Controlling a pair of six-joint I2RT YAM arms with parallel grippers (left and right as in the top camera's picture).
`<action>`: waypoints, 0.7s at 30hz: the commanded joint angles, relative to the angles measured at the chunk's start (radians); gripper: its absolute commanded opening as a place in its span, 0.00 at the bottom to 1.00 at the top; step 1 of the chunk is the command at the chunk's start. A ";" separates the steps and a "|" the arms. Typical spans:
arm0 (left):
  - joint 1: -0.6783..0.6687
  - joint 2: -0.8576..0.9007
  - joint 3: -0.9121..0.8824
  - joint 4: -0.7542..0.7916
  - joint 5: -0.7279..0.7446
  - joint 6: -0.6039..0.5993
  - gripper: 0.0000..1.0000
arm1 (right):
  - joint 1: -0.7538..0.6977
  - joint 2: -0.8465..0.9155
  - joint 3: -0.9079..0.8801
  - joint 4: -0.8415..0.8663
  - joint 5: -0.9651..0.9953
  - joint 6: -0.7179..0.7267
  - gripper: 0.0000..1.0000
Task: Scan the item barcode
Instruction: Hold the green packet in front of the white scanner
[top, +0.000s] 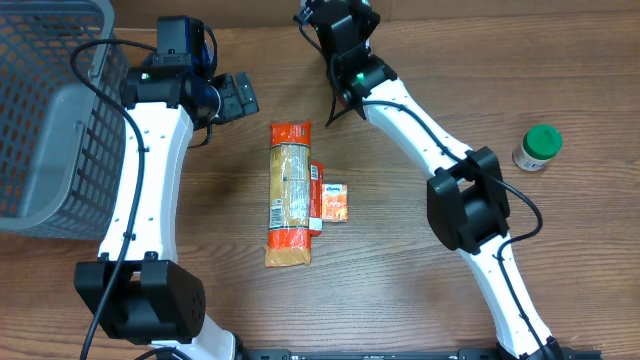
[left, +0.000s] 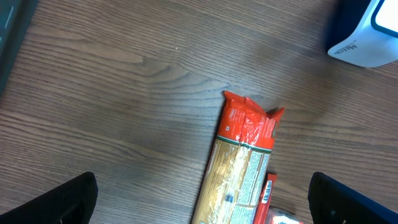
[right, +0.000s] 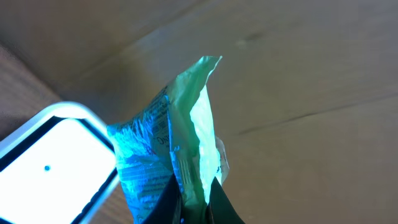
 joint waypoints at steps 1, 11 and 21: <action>-0.002 0.008 0.003 0.002 -0.009 0.012 1.00 | 0.010 0.031 0.004 0.013 0.034 -0.018 0.04; -0.001 0.008 0.003 0.002 -0.009 0.011 1.00 | 0.038 0.040 0.004 -0.055 0.032 0.043 0.04; -0.001 0.008 0.003 0.002 -0.009 0.011 0.99 | 0.055 0.040 0.004 -0.206 0.000 0.099 0.04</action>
